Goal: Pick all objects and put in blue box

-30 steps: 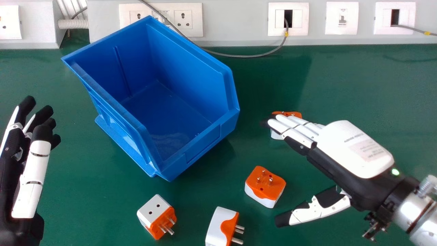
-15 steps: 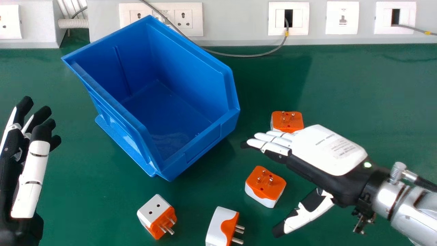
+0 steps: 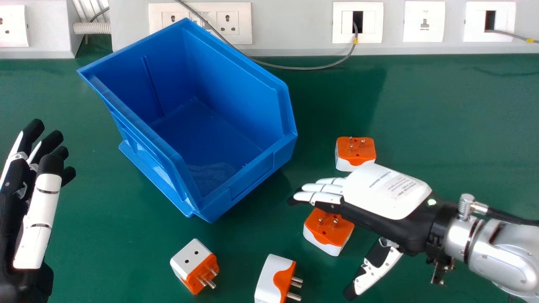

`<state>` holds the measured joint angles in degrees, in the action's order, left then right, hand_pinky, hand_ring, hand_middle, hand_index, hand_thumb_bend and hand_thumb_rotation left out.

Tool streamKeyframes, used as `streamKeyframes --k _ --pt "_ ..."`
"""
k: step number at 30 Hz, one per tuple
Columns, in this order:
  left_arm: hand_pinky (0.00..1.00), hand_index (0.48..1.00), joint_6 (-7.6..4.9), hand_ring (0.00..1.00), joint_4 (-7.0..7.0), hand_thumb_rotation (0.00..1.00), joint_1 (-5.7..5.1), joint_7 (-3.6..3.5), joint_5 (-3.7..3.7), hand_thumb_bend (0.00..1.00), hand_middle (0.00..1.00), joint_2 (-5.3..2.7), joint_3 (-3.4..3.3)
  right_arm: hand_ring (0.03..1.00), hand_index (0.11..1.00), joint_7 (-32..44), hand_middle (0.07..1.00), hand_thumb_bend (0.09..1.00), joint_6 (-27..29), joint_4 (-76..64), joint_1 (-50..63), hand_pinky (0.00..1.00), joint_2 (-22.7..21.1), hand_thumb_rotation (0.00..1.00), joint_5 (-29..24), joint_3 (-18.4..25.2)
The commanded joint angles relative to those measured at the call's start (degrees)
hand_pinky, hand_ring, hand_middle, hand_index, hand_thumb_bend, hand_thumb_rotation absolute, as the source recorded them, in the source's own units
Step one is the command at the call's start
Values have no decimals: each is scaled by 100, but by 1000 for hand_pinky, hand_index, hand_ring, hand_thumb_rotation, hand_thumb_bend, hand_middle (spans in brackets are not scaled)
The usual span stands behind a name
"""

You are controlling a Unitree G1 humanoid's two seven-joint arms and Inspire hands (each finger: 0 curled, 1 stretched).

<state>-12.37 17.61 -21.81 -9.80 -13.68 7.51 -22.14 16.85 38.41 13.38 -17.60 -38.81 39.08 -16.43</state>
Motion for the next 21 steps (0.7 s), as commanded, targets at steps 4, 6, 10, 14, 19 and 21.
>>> streamKeyframes --k 4,6,10,14,19,21 --pt "873 927 -16 907 127 770 30 -21 -103 578 915 66 -44 888 873 239 902 755 -13 -7 -537 761 -169 278 64 -75" --pt "874 927 -2 907 141 770 28 -25 -103 578 915 64 -39 888 874 344 903 755 -50 -35 -683 760 -208 270 138 -122" --pt "877 926 13 908 151 770 20 -30 -110 577 915 58 -43 884 877 415 906 749 -34 -11 -966 753 -232 231 341 -218" --pt "880 925 26 908 172 770 9 -24 -111 577 914 56 -42 865 871 436 894 754 33 94 -1238 748 -253 233 465 -303" --pt "880 924 33 907 173 768 14 -18 -122 578 911 48 -26 861 871 418 891 756 77 171 -1372 738 -267 225 477 -376" --pt "882 924 42 907 192 767 10 -12 -121 577 910 41 -17 866 872 434 893 753 84 149 -1391 739 -276 218 502 -405"
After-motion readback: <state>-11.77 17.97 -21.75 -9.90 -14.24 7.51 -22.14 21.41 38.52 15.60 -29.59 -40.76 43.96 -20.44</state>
